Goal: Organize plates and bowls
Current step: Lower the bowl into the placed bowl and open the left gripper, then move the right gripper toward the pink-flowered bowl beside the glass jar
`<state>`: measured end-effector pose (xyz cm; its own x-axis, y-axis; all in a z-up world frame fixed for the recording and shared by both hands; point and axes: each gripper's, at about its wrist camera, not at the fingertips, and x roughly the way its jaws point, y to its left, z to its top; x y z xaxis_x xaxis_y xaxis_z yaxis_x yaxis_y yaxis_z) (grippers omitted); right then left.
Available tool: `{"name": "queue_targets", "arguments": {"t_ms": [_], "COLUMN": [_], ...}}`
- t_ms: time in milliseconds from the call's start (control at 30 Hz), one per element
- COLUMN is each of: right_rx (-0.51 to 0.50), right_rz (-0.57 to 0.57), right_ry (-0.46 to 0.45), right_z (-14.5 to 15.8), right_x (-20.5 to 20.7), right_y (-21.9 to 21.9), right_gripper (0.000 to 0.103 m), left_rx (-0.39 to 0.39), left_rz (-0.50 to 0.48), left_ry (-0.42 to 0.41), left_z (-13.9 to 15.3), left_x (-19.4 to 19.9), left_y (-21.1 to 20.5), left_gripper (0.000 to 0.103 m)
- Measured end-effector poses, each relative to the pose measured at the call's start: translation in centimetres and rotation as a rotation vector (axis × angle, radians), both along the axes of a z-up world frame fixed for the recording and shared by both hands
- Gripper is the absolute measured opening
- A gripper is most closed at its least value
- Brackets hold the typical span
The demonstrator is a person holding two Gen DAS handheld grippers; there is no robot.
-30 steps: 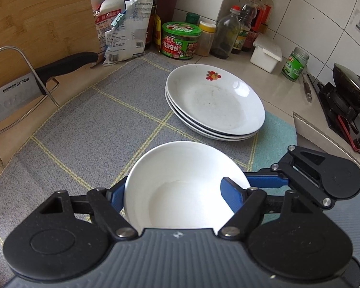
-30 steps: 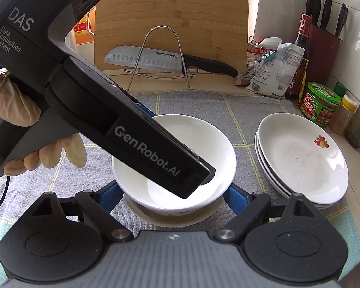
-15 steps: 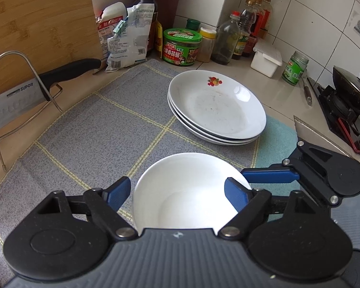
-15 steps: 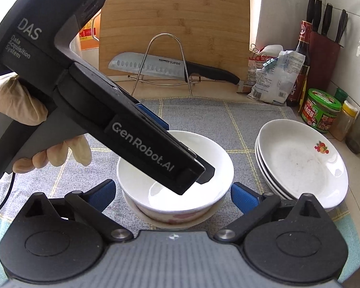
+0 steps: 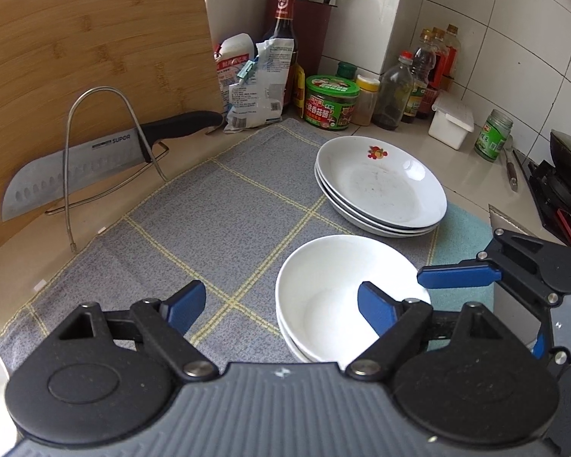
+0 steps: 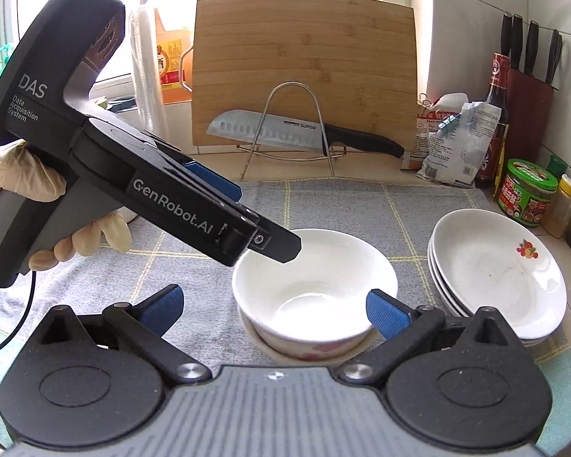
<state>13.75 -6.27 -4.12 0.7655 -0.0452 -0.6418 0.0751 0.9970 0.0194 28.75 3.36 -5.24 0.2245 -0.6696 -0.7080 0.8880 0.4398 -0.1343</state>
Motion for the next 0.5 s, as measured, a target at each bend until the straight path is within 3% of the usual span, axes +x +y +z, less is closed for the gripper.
{"name": "queue_targets", "arguments": {"t_ms": [400, 500], "right_rx": [-0.044, -0.026], "right_rz": [0.058, 0.063], "right_ry": [0.019, 0.012], "right_z": [-0.5, -0.4], "right_x": [-0.3, -0.4], "right_y": [1.4, 1.3], "right_gripper": [0.103, 0.103], "left_rx": [-0.048, -0.055], "left_rz": [0.246, 0.321], "left_ry": [0.012, -0.005], "left_z": [0.0, 0.0], "left_x": [-1.1, -1.5], "left_y": [7.3, 9.3], "left_gripper": [0.087, 0.092]}}
